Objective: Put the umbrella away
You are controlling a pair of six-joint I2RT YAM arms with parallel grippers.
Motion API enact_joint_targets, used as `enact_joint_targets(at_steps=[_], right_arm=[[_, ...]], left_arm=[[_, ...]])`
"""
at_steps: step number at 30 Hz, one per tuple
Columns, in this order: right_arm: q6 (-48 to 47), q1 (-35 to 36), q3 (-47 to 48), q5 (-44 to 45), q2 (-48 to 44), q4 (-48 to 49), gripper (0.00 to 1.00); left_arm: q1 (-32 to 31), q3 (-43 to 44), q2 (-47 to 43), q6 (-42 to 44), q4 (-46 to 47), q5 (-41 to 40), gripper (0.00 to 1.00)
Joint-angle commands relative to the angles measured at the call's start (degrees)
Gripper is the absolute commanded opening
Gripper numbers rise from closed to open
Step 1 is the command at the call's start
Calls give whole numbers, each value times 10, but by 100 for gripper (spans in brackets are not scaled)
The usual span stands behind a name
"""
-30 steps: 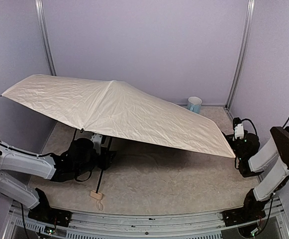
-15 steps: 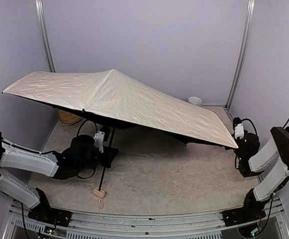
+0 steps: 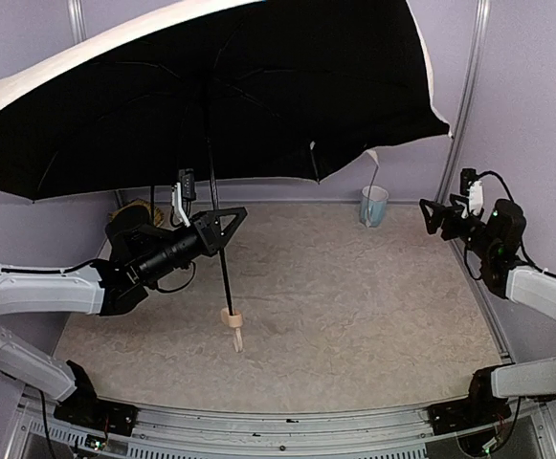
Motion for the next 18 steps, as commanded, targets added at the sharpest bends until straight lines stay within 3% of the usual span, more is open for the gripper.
enact_joint_targets(at_steps=[1, 6, 9, 13, 16, 18], right_arm=[[35, 18, 7, -120, -52, -108, 98], [2, 59, 40, -152, -72, -198, 93], [10, 137, 55, -210, -59, -193, 90], [92, 265, 80, -290, -6, -64, 90], [205, 312, 118, -317, 56, 95, 89], [258, 336, 160, -305, 93, 141, 88]], left_arm=[[12, 41, -11, -14, 89, 37, 0], [14, 57, 7, -27, 98, 58, 0], [8, 52, 21, -42, 122, 81, 0], [-14, 56, 43, -47, 137, 104, 0], [-32, 63, 54, -49, 128, 128, 0], [-42, 59, 55, -54, 129, 133, 0]])
